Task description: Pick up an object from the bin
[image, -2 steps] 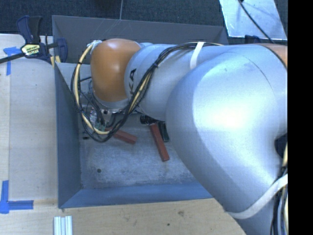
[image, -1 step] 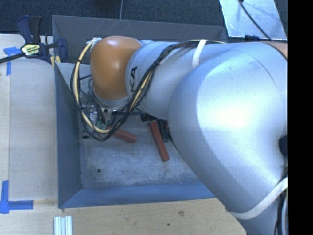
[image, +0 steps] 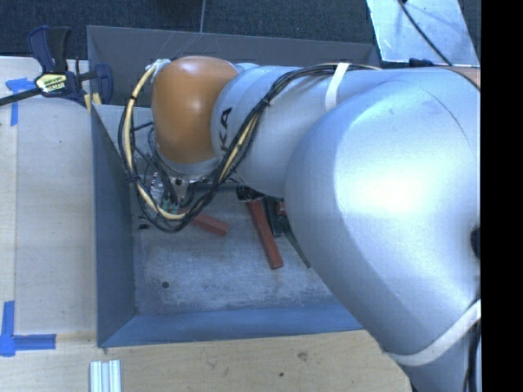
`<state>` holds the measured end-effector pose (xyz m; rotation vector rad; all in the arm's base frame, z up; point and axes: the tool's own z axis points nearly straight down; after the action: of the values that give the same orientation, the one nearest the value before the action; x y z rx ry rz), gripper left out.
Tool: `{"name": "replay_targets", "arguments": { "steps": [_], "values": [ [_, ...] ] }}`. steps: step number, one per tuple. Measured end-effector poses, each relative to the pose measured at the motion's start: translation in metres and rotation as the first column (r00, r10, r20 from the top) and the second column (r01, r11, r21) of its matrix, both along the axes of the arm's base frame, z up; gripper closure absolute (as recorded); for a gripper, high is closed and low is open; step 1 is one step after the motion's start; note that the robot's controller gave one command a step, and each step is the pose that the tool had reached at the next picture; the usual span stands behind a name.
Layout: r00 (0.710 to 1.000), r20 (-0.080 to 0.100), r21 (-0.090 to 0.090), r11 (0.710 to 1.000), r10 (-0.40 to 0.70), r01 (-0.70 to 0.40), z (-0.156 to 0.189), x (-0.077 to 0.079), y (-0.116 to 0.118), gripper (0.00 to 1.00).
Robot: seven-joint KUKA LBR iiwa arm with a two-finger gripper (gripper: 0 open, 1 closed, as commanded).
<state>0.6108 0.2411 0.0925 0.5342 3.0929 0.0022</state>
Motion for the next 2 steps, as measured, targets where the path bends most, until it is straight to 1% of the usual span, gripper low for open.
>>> {"name": "replay_targets", "arguments": {
  "steps": [2],
  "values": [
    [1.0,0.002,0.001,1.0,-0.002,0.002,0.0089,0.0005,-0.0002,1.0]
  ]
}}
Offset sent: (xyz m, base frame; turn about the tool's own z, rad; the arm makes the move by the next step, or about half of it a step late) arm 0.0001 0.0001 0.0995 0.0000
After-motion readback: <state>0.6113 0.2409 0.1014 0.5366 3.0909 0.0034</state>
